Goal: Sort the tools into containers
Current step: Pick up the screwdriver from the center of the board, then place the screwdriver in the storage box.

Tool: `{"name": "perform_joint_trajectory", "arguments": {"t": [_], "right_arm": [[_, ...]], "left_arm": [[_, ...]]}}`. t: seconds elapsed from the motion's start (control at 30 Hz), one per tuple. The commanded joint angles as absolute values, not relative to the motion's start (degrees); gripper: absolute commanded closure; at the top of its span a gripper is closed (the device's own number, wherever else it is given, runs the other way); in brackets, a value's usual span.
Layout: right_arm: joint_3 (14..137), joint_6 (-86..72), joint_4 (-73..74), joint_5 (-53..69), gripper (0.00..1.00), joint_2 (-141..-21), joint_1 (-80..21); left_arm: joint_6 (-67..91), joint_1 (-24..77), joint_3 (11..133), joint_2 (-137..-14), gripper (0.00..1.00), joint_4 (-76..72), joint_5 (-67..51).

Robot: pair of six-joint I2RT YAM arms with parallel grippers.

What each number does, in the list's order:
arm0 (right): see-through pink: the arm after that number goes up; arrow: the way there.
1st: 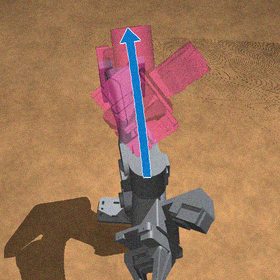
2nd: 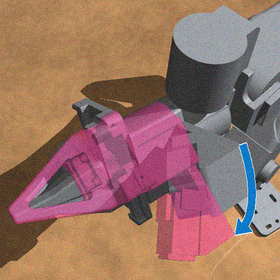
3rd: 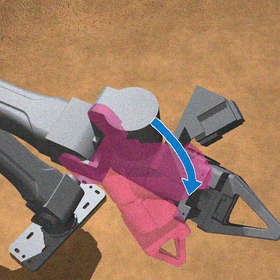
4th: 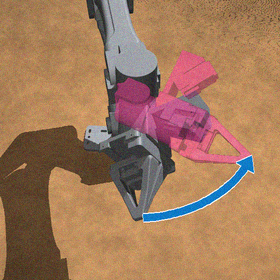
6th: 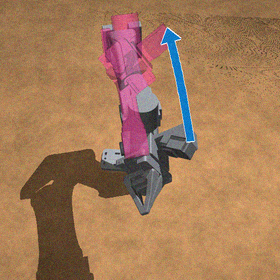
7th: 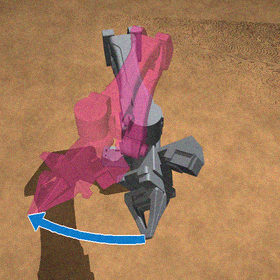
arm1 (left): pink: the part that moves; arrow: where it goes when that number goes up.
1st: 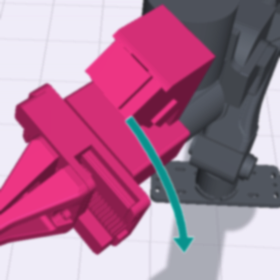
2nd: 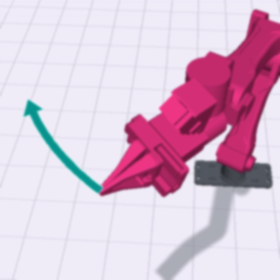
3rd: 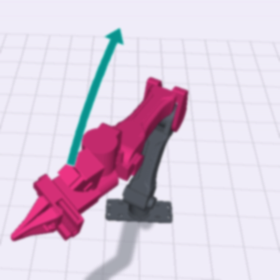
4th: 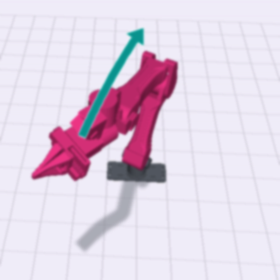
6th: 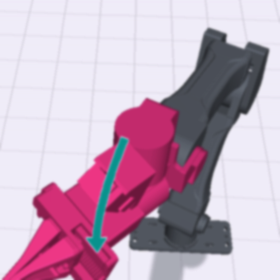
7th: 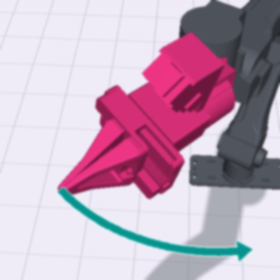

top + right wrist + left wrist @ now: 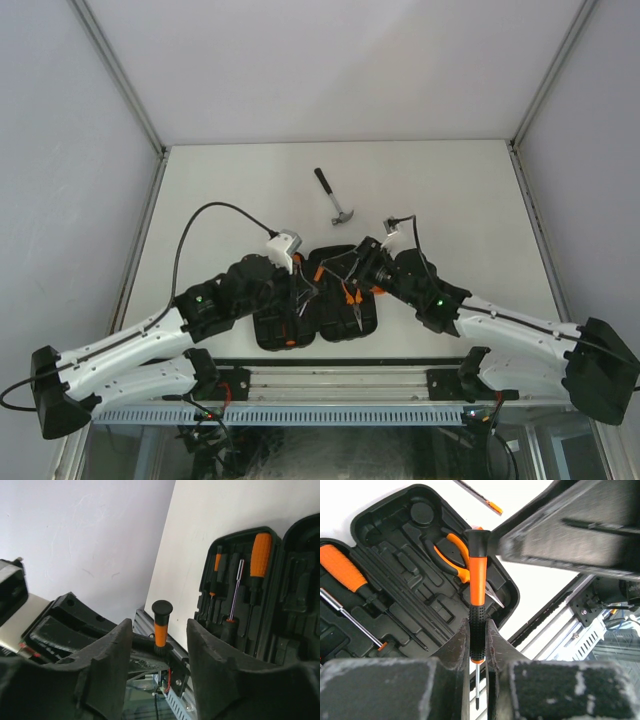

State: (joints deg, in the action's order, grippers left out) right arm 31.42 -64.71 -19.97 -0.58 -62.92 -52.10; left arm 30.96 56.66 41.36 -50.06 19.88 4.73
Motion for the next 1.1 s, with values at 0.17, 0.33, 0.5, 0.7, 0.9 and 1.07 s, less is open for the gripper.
{"name": "perform_joint_trajectory", "arguments": {"t": [0.17, 0.33, 0.5, 0.7, 0.9, 1.07], "right_arm": [[31.9, -57.3, -8.3, -9.1, 0.43, -52.3, -51.3], [31.9, -55.8, -0.3, -11.9, 0.44, -49.2, -51.4], [31.8, -55.7, 3.8, -13.0, 0.44, -48.2, -51.4], [31.8, -56.3, 5.6, -13.7, 0.44, -48.3, -51.5], [31.8, -56.9, 6.0, -13.5, 0.44, -49.0, -51.6], [31.8, -57.5, 6.0, -13.5, 0.45, -49.3, -51.7]], "left_arm": [[36.0, 55.6, 42.4, -47.6, 1.00, 22.8, 14.6], [42.0, 52.5, 39.5, -46.8, 1.00, 24.3, 18.0], [47.1, 48.7, 37.5, -48.2, 1.00, 26.7, 20.6], [50.0, 46.5, 36.6, -50.9, 1.00, 29.5, 23.6], [51.0, 45.2, 35.9, -53.3, 1.00, 29.5, 25.2], [51.3, 42.9, 35.7, -57.0, 1.00, 28.9, 24.7]]}}
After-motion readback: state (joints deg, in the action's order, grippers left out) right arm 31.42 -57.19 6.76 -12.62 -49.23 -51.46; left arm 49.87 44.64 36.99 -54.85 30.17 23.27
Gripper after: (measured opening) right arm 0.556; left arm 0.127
